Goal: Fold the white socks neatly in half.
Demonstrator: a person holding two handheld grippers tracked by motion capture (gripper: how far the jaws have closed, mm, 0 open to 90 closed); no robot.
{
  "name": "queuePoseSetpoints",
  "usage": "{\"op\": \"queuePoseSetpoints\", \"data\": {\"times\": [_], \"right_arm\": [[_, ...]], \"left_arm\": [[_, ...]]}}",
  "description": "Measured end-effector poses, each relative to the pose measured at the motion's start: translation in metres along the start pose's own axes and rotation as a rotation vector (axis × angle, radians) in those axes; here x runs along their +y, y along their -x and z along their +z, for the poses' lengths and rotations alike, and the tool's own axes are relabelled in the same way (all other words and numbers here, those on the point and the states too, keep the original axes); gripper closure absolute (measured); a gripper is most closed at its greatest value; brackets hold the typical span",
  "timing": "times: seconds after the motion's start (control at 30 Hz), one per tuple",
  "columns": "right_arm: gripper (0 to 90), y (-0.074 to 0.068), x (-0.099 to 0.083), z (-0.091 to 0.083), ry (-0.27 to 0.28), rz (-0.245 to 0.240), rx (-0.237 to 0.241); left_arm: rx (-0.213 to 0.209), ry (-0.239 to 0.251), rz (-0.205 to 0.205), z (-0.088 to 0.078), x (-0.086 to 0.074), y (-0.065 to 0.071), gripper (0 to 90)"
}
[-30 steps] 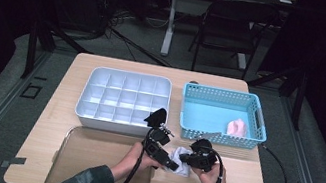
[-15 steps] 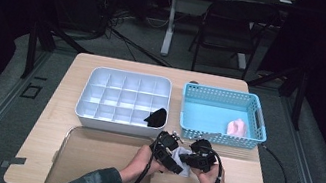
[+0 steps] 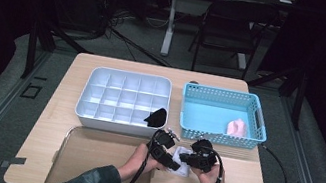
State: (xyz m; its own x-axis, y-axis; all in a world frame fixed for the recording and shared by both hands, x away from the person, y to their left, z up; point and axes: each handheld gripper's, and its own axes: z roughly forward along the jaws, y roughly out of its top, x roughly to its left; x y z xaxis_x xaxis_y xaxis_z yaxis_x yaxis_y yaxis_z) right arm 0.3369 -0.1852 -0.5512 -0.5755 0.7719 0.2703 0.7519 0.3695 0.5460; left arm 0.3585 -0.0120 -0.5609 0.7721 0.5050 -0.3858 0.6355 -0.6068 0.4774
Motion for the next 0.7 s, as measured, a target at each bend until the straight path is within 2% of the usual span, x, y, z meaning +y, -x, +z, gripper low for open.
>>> {"op": "queuePoseSetpoints", "data": {"times": [0.17, 0.23, 0.43, 0.53, 0.6, 0.63, 0.7], "right_arm": [[90.0, 0.001, -0.001, 0.0, 0.021, 0.013, 0.005], [90.0, 0.001, -0.001, -0.002, 0.012, 0.005, 0.01], [89.6, 0.006, -0.002, -0.004, 0.016, 0.007, 0.026], [81.3, 0.008, -0.002, -0.007, 0.022, 0.009, 0.033], [81.0, 0.008, -0.002, -0.014, 0.008, -0.008, 0.018], [81.8, 0.008, -0.003, -0.016, 0.003, -0.018, 0.008], [86.2, 0.009, -0.005, -0.017, -0.018, -0.027, -0.003]], "left_arm": [[0.006, 0.006, 0.032, -0.002, -0.001, 0.001, 61.0], [0.006, 0.012, 0.044, -0.002, -0.002, 0.001, 61.9], [0.011, 0.02, 0.06, -0.004, -0.003, 0.001, 64.1], [0.007, 0.023, 0.062, -0.004, -0.003, 0.0, 64.5], [0.003, 0.03, 0.058, -0.004, -0.003, 0.0, 64.4], [0.017, 0.028, 0.06, -0.005, -0.003, 0.001, 64.4], [0.004, 0.021, 0.062, -0.005, -0.003, 0.0, 64.1]]}}
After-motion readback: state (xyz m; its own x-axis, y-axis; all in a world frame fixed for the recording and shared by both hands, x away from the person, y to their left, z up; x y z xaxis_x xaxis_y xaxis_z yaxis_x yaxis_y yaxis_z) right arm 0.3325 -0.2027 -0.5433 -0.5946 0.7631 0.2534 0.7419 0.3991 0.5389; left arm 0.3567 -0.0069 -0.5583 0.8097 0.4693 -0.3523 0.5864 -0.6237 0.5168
